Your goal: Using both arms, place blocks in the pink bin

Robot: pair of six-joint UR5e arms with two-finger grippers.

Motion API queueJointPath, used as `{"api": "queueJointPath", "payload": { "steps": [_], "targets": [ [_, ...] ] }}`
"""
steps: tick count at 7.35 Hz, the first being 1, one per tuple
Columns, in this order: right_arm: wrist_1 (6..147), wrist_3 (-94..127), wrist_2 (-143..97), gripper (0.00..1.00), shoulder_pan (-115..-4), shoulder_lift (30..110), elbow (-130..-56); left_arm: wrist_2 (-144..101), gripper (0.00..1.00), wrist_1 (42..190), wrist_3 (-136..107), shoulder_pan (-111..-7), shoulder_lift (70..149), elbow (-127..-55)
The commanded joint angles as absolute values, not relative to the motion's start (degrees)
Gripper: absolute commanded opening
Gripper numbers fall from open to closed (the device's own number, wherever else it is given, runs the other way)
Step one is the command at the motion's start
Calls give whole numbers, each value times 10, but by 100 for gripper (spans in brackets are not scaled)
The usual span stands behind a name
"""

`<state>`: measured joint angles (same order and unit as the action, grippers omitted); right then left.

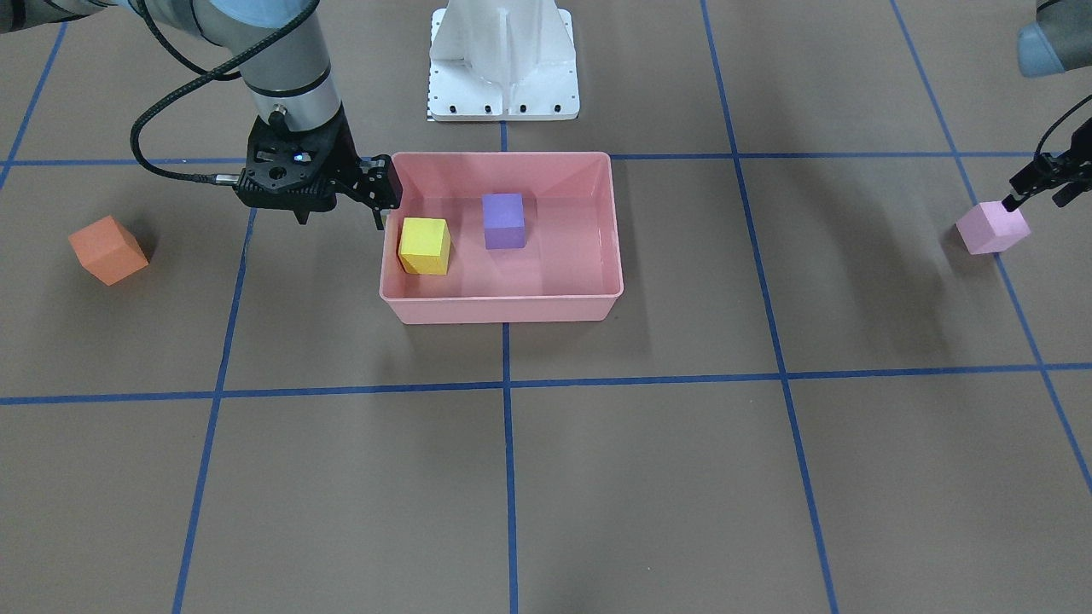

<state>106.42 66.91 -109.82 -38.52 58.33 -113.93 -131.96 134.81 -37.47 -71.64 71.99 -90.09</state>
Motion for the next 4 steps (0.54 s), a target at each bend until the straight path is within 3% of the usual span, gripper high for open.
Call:
{"api": "queueJointPath", "payload": {
  "steps": [1,4],
  "targets": [
    [1063,668,-1098,100,-386,588,-1140,-1317,100,1348,-374,-698,736,-884],
    [1063,653,-1095,100,-388,596,-1141,-1317,100,1348,-368,-679,744,-870]
  ]
}}
